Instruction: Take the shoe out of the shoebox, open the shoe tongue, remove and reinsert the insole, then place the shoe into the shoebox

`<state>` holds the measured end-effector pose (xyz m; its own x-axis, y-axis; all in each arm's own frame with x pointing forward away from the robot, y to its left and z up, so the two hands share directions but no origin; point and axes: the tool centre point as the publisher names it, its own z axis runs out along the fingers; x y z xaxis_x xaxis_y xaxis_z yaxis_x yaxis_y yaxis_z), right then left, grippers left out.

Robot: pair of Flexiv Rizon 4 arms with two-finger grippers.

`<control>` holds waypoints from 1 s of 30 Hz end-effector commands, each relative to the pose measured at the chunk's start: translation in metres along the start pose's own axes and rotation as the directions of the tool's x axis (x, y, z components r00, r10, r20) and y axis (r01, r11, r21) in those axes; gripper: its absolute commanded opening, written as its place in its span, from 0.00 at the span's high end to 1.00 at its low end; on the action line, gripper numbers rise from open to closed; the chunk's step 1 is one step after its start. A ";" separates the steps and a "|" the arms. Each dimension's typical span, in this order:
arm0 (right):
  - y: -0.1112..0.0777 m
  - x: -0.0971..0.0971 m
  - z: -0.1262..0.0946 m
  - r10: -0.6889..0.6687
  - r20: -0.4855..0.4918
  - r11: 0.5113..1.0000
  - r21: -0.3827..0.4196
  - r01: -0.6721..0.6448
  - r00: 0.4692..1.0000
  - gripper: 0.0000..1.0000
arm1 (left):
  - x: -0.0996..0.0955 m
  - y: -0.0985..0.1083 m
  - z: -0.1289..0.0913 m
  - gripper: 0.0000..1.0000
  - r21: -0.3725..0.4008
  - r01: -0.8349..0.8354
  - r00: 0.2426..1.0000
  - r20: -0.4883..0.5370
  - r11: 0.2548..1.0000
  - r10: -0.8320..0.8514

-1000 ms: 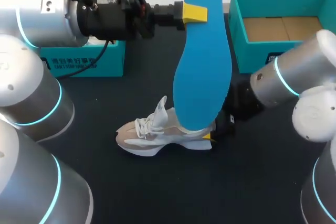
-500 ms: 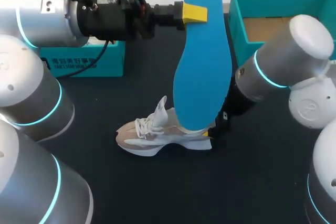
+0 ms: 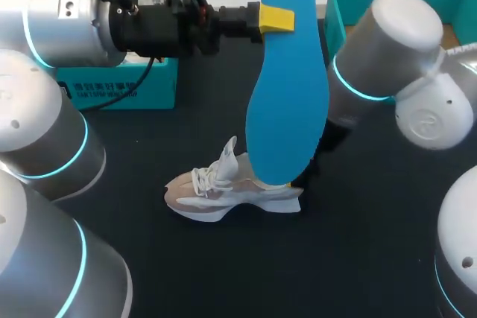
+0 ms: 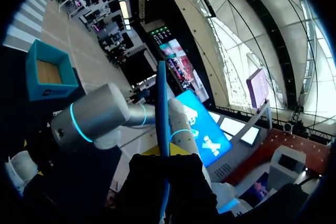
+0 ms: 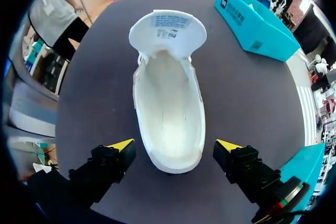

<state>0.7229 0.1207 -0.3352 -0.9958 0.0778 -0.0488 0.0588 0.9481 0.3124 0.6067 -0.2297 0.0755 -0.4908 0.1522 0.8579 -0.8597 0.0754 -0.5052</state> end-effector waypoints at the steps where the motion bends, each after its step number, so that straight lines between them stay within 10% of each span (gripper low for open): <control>1: 0.001 0.003 -0.001 -0.003 0.008 0.999 0.053 0.003 1.000 0.00 | -0.001 0.001 0.002 1.00 0.002 0.000 1.000 0.000 1.000 0.000; 15: 0.005 0.002 0.000 -0.013 0.006 0.998 0.062 0.013 1.000 0.00 | -0.001 0.001 0.002 1.00 0.002 0.000 1.000 0.000 1.000 0.000; 30: 0.038 -0.053 0.024 -0.024 -0.012 0.998 0.062 0.024 1.000 0.00 | -0.001 0.001 0.002 1.00 0.002 0.000 1.000 0.000 1.000 0.000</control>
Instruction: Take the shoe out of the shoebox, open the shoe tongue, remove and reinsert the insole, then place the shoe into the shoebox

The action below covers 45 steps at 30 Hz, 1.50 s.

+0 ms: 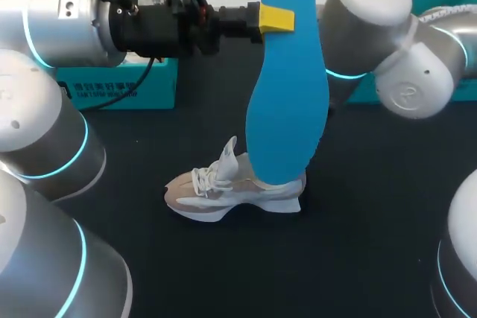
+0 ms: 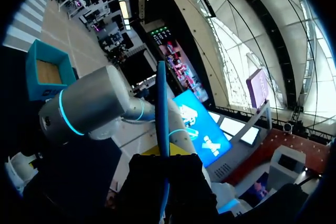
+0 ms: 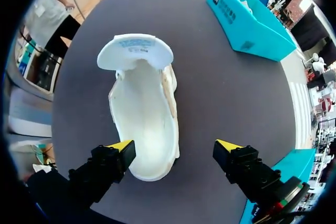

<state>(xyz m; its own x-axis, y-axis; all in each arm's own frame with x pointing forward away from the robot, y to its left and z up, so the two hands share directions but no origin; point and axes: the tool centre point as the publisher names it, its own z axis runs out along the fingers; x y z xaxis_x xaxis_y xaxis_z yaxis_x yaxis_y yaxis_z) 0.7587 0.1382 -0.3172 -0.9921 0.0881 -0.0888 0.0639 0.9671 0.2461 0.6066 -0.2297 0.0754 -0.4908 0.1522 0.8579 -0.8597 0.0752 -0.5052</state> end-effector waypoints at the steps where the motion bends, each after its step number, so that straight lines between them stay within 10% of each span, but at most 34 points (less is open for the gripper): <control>1: 0.017 -0.019 0.038 -0.013 -0.051 1.000 -0.008 0.012 0.999 0.00 | -0.001 0.001 0.002 1.00 0.001 0.000 1.000 0.000 1.000 0.000; 17: 0.033 -0.018 0.082 -0.015 -0.162 0.998 0.050 0.023 0.987 0.00 | -0.001 0.001 0.002 1.00 0.001 0.000 1.000 0.000 1.000 0.000; 27: 0.025 0.000 0.091 0.020 -0.210 0.999 0.050 -0.010 0.978 1.00 | -0.001 0.001 0.002 1.00 0.001 0.000 1.000 0.000 1.000 0.000; 38: 0.013 0.022 0.082 0.240 -0.340 0.969 0.026 -0.246 0.909 1.00 | -0.001 0.001 0.002 1.00 0.001 0.000 1.000 0.000 1.000 0.000; 45: -0.003 0.034 0.058 0.557 -0.329 0.781 -0.102 -0.616 0.762 1.00 | -0.001 0.001 0.002 1.00 0.001 0.000 1.000 0.000 1.000 0.000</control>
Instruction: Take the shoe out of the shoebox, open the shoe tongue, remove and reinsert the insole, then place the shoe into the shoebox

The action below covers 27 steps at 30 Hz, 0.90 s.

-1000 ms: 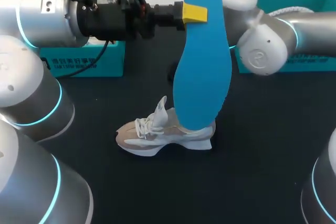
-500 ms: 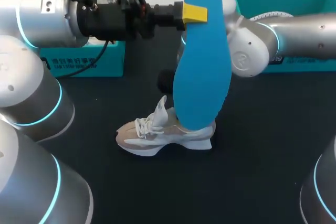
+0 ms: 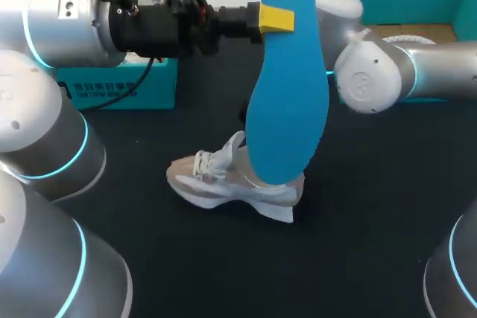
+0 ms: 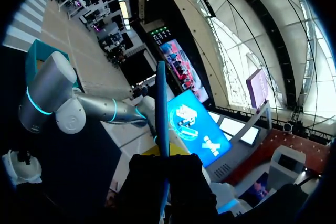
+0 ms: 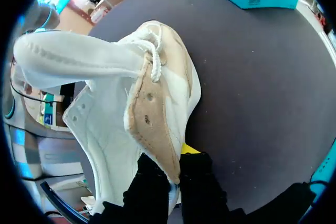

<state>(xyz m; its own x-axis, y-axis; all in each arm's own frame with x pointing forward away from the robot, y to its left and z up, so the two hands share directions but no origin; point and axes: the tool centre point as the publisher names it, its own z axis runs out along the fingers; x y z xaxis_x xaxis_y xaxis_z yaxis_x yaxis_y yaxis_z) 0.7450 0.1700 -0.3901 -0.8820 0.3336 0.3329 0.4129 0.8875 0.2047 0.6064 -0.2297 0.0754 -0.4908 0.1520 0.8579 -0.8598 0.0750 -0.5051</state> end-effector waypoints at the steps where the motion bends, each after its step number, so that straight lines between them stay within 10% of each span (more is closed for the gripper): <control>1: -0.019 0.012 -0.015 0.246 -0.026 0.924 -0.296 -0.242 0.969 1.00 | -0.001 0.001 0.002 1.00 0.001 0.000 1.000 0.000 1.000 0.000; 13: -0.016 0.013 -0.016 0.227 -0.026 0.916 -0.335 -0.222 0.974 1.00 | -0.001 0.001 0.002 1.00 0.001 0.000 1.000 0.000 1.000 0.000; 23: 0.002 0.036 -0.032 0.638 0.035 0.747 -0.271 -0.607 0.769 1.00 | -0.001 0.001 0.002 1.00 0.001 0.000 1.000 0.000 1.000 0.000; 27: 0.010 0.042 -0.025 0.644 0.022 0.743 -0.255 -0.618 0.765 1.00 | -0.001 0.001 0.002 1.00 0.001 0.000 1.000 0.000 1.000 0.000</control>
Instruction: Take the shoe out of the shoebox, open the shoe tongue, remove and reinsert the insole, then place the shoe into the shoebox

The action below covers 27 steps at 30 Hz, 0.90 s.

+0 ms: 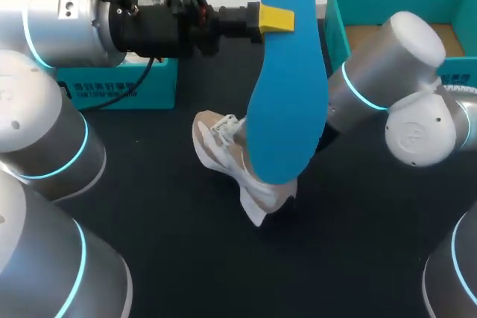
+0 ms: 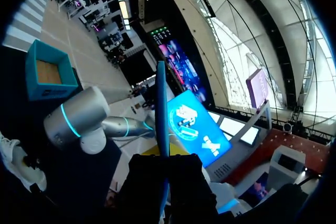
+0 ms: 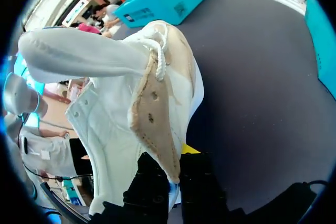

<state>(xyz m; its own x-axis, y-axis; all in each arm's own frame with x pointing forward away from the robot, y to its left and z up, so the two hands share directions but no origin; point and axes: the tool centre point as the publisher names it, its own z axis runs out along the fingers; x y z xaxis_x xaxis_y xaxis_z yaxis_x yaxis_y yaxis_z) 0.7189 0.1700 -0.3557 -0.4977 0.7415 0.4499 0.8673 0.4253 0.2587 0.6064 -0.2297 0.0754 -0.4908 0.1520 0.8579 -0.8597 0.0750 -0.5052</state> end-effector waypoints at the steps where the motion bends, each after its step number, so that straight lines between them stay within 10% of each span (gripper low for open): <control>1: 0.004 0.015 0.005 0.136 0.134 0.990 0.014 -0.139 0.982 1.00 | -0.001 0.000 0.002 1.00 0.001 0.000 1.000 0.000 1.000 0.000; 15: -0.014 0.010 0.017 0.430 0.235 0.894 -0.245 -0.375 0.872 1.00 | -0.001 0.000 0.002 1.00 0.001 0.000 1.000 0.000 1.000 0.000; 27: -0.020 0.004 0.034 0.401 0.250 0.911 -0.210 -0.355 0.881 1.00 | -0.001 0.000 0.002 1.00 0.001 0.000 1.000 0.000 1.000 0.000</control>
<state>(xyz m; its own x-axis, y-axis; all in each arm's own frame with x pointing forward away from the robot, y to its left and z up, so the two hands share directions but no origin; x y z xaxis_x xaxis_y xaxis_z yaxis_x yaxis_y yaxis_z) 0.6973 0.1795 -0.3799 -0.0953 0.9556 0.2787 0.9643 0.0192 0.2641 0.6064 -0.2296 0.0753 -0.4908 0.1519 0.8579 -0.8598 0.0748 -0.5052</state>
